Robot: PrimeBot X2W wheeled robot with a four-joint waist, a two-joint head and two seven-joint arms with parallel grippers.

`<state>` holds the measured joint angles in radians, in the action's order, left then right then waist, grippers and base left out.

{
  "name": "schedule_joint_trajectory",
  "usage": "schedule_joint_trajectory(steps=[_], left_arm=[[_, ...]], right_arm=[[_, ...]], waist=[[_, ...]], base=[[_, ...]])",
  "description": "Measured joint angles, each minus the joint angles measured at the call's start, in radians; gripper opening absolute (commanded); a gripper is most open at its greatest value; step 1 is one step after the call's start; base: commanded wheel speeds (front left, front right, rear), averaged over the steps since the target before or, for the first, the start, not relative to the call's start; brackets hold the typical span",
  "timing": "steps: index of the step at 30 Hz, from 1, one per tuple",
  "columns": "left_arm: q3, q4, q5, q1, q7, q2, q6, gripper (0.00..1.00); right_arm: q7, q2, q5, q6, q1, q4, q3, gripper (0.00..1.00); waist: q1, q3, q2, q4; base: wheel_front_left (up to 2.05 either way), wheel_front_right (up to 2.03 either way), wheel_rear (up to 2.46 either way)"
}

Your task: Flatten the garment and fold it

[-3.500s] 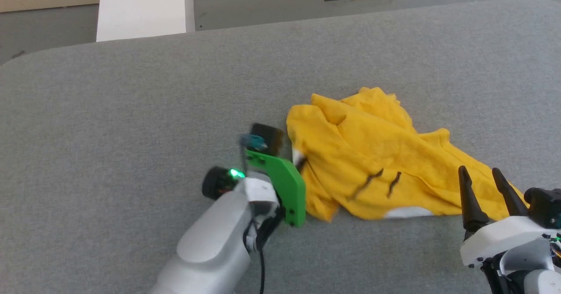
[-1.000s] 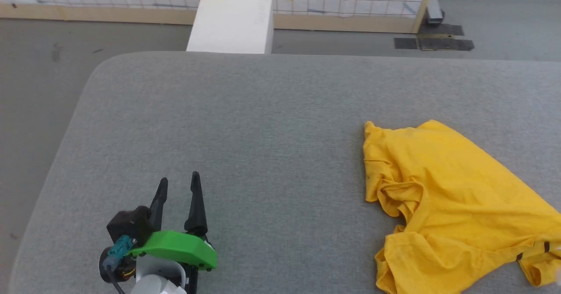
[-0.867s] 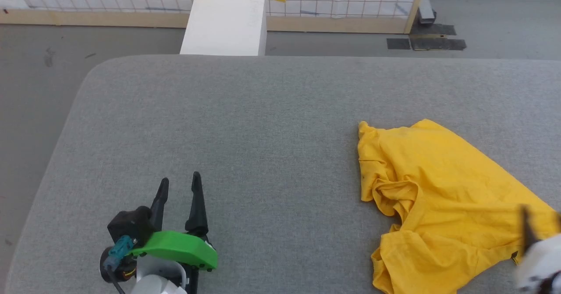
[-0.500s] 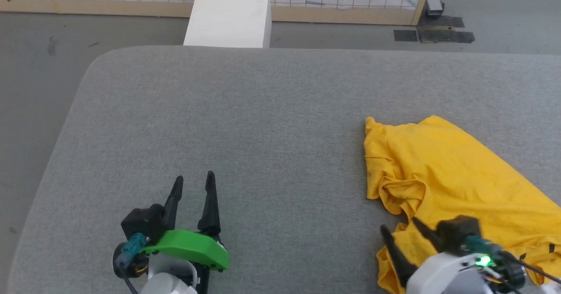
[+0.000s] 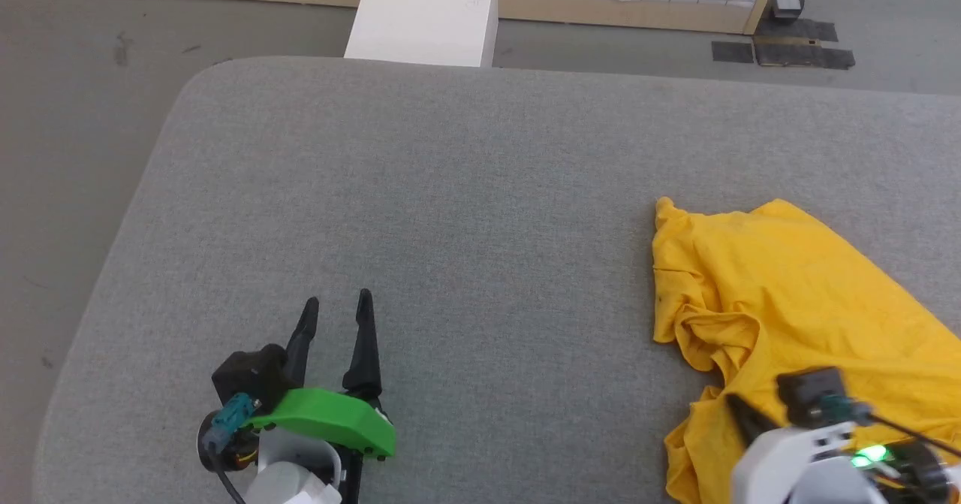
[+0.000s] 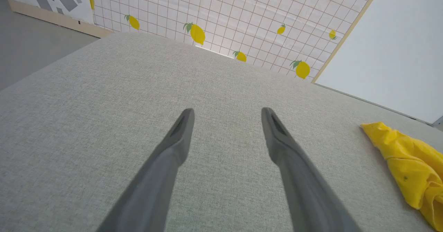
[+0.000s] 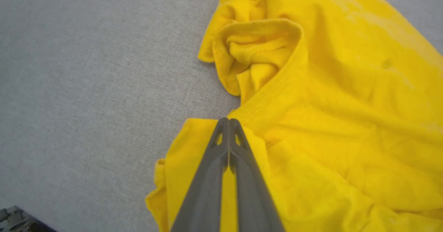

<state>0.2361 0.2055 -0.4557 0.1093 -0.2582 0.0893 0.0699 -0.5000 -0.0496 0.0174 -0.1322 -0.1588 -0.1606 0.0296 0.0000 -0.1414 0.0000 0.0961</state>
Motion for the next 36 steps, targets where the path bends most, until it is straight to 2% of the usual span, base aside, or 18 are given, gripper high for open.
schedule_joint_trajectory(steps=[3,7,10,13,14,15,21,25,28,32,33,34,35,36], left_arm=[[-0.001,0.005,0.000,0.000,0.000,-0.001,-0.001,1.00],[-0.003,0.007,0.000,-0.002,0.000,-0.001,-0.007,1.00],[-0.001,0.008,0.000,-0.003,0.000,-0.001,-0.008,1.00],[0.003,0.010,0.001,-0.003,0.000,-0.001,-0.009,1.00],[0.002,0.009,0.002,-0.003,0.000,-0.001,-0.009,1.00],[0.003,0.009,0.002,-0.003,0.000,-0.001,-0.009,1.00],[0.009,0.007,0.002,-0.002,0.000,-0.001,-0.009,1.00],[0.015,0.006,0.002,0.001,0.000,-0.002,-0.009,1.00],[0.019,0.007,0.002,0.013,0.000,-0.002,-0.012,1.00],[0.023,0.009,0.002,0.027,0.000,-0.003,-0.016,1.00],[0.024,0.011,0.002,0.027,0.000,-0.003,-0.016,1.00],[0.024,0.013,0.002,0.028,0.000,-0.004,-0.016,1.00],[0.024,0.016,0.002,0.028,0.000,-0.004,-0.017,1.00],[0.026,0.018,0.002,0.029,0.000,-0.005,-0.017,1.00]], right_arm=[[0.018,0.001,0.034,0.000,0.000,-0.041,-0.070,0.00],[0.030,0.001,0.067,0.000,-0.002,-0.075,-0.267,0.00],[0.028,-0.001,0.068,0.000,-0.003,-0.055,-0.412,0.00],[0.028,-0.003,0.067,0.000,-0.003,-0.017,-0.469,0.00],[0.039,-0.004,0.068,0.000,-0.003,-0.014,-0.459,0.21],[0.050,-0.004,0.085,0.000,-0.002,-0.007,-0.443,1.00],[0.157,-0.001,0.201,0.000,0.016,0.047,-0.260,1.00],[0.201,-0.001,0.213,0.000,0.085,0.109,-0.146,1.00],[0.190,0.000,0.197,0.000,0.158,0.172,-0.090,1.00],[0.106,-0.001,0.163,0.000,0.244,0.266,-0.062,1.00],[0.077,-0.001,0.156,0.000,0.259,0.287,-0.058,0.78],[0.048,-0.001,0.140,0.000,0.269,0.303,-0.049,0.45],[0.027,0.000,0.124,0.000,0.278,0.316,-0.046,0.05],[0.017,-0.001,0.106,0.000,0.288,0.322,-0.040,0.00]], waist=[[0.0000,0.012,0.0000,-0.009],[0.0000,0.028,0.0000,-0.028],[0.0000,0.038,0.0000,-0.046],[0.0000,0.044,0.0000,-0.063],[0.0000,0.046,0.0000,-0.068],[0.0000,0.047,0.0000,-0.072],[0.0000,0.038,0.0000,-0.083],[0.0000,0.021,0.0000,-0.082],[0.0000,0.008,0.0000,-0.075],[0.0000,-0.004,0.0000,-0.053],[0.0000,-0.006,0.0000,-0.047],[0.0000,-0.007,0.0000,-0.041],[0.0000,-0.009,0.0000,-0.034],[0.0000,-0.010,0.0000,-0.027]], base=[[0.00,0.00,0.00],[0.00,0.00,0.00],[0.00,0.00,0.00],[0.00,0.00,0.00],[0.00,0.00,0.00],[0.00,0.00,0.00],[0.00,0.00,0.00],[0.00,0.00,0.00],[0.00,0.00,0.00],[0.00,0.00,0.00],[0.00,0.00,0.00],[0.00,0.00,0.00],[0.00,0.00,0.00],[0.00,0.00,0.00]])
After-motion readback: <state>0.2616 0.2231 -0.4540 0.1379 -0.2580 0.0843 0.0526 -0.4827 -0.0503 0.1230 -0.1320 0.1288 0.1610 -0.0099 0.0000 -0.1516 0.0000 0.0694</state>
